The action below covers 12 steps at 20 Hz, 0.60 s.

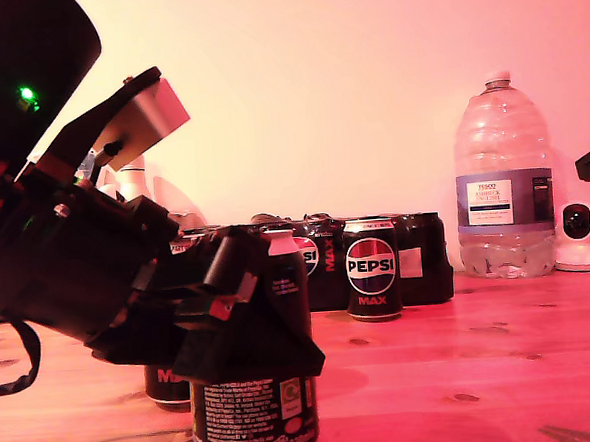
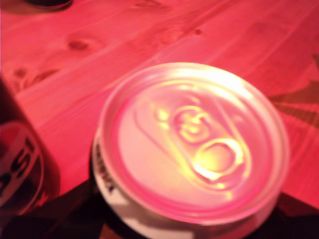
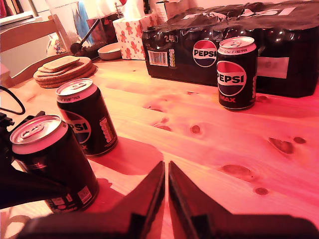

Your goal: Stack up the Pepsi cans on top of each other

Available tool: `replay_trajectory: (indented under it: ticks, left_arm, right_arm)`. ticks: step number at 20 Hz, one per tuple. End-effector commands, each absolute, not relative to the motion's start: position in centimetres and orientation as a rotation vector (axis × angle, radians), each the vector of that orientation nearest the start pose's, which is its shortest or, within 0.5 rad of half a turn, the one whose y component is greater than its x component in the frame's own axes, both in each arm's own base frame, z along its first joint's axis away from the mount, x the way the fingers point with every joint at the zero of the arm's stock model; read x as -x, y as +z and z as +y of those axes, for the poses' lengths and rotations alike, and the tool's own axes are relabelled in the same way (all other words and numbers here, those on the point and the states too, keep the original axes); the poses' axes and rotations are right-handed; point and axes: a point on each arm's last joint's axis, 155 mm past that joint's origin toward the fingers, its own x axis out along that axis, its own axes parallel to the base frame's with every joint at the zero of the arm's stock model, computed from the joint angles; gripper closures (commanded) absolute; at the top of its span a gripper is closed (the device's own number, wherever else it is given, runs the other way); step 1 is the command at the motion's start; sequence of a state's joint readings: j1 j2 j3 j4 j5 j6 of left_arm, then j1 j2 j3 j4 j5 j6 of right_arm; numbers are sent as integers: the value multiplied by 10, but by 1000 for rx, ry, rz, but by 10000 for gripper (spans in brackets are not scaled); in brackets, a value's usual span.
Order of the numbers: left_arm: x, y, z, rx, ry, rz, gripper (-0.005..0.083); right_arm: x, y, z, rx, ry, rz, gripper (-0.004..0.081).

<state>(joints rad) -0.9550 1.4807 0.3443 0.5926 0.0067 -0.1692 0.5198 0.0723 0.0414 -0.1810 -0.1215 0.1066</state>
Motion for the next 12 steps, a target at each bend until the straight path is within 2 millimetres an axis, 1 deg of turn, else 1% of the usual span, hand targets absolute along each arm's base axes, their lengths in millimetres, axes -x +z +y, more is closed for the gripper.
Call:
replay_trajectory:
  ticks: [1,3,5,9,12]
  left_arm:
    - [-211,46,-306,-106,-913,551,396]
    - [-210,54,-309,-97,-930,532,396]
    - [-208,68,-315,-91,-967,498,396]
    - [-211,104,-323,-109,-995,436,396]
    - [-216,135,-329,-142,-1007,386,396]
  right_arm:
    - [-204,124,143,-57,629,245,783]
    - [-204,124,143,-57,629,245,783]
    - [-204,124,143,-56,629,246,783]
    - [-204,124,143,-56,628,246,783]
    - [-204,124,143,-56,628,246,783]
